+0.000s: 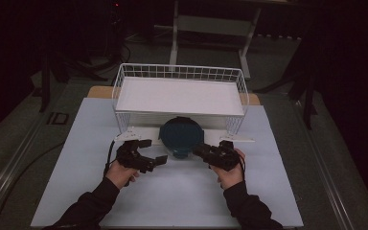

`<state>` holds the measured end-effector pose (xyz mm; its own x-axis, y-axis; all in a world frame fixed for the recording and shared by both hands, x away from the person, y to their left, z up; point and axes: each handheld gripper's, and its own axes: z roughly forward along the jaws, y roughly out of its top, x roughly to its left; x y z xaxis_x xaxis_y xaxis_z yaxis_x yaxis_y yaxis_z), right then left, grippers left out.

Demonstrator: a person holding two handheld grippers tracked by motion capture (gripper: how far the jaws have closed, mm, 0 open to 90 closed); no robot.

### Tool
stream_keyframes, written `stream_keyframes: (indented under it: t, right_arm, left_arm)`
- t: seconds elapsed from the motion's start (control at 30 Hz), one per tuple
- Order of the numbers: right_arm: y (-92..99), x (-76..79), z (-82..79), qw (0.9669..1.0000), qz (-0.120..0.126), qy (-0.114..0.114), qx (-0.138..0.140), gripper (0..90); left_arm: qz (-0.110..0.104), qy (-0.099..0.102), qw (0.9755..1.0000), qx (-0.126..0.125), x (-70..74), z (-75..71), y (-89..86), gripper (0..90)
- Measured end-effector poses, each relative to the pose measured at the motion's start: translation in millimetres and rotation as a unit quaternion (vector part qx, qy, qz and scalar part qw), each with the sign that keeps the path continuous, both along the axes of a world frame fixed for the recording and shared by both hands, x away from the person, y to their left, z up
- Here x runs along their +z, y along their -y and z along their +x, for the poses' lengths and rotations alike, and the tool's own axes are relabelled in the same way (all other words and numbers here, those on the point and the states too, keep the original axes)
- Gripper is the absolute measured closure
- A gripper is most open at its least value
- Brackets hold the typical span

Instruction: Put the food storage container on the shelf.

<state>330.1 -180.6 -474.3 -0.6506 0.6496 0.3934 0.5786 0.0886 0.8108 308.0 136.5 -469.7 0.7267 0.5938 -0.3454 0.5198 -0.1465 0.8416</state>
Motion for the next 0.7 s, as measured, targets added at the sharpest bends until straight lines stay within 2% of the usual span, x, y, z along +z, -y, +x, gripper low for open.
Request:
stream_keyframes:
  t: [0.1, 0.13, 0.27, 0.3, 0.33, 0.43, 0.57, 0.7]
  right_arm:
    - [-7.7, -3.4, -6.2, 0.9999, -0.001, -0.004, 0.016, 62.6]
    - [-10.3, -5.0, -8.4, 0.9998, -0.002, -0.005, 0.02, 67.5]
    - [-20.4, -11.3, -15.0, 0.999, -0.01, -0.009, 0.042, 77.2]
    - [-20.4, -11.3, -15.0, 0.999, -0.01, -0.009, 0.042, 77.2]
    - [-24.7, -14.3, -16.3, 0.9985, -0.014, -0.015, 0.051, 84.0]
    - [-30.5, -18.6, -16.9, 0.9976, -0.02, -0.026, 0.061, 89.7]
    - [-39.1, -22.2, -16.8, 0.9965, -0.035, -0.026, 0.071, 89.9]
    - [-43.7, -25.6, -10.5, 0.9965, -0.041, -0.032, 0.065, 89.9]
  left_arm:
    - [0.006, 0.004, 1.0, 0.001, -5.4, -9.2, -1.5, 0.0]
    - [0.008, 0.007, 0.9999, 0.0, -7.0, -12.0, -2.1, 0.0]
    - [0.017, 0.014, 0.9997, 0.0, -15.1, -20.0, -1.5, 0.0]
    - [0.017, 0.014, 0.9997, 0.0, -15.1, -20.0, -1.5, 0.0]
    - [0.021, 0.015, 0.9997, -0.001, -16.0, -20.5, -1.1, 0.0]
    - [0.024, 0.019, 0.9995, -0.004, -18.1, -22.5, 0.0, 0.0]
    - [0.028, 0.023, 0.9994, -0.003, -19.6, -24.3, 0.9, 0.0]
    - [0.027, 0.023, 0.9994, -0.003, -20.0, -25.2, 0.5, 0.0]
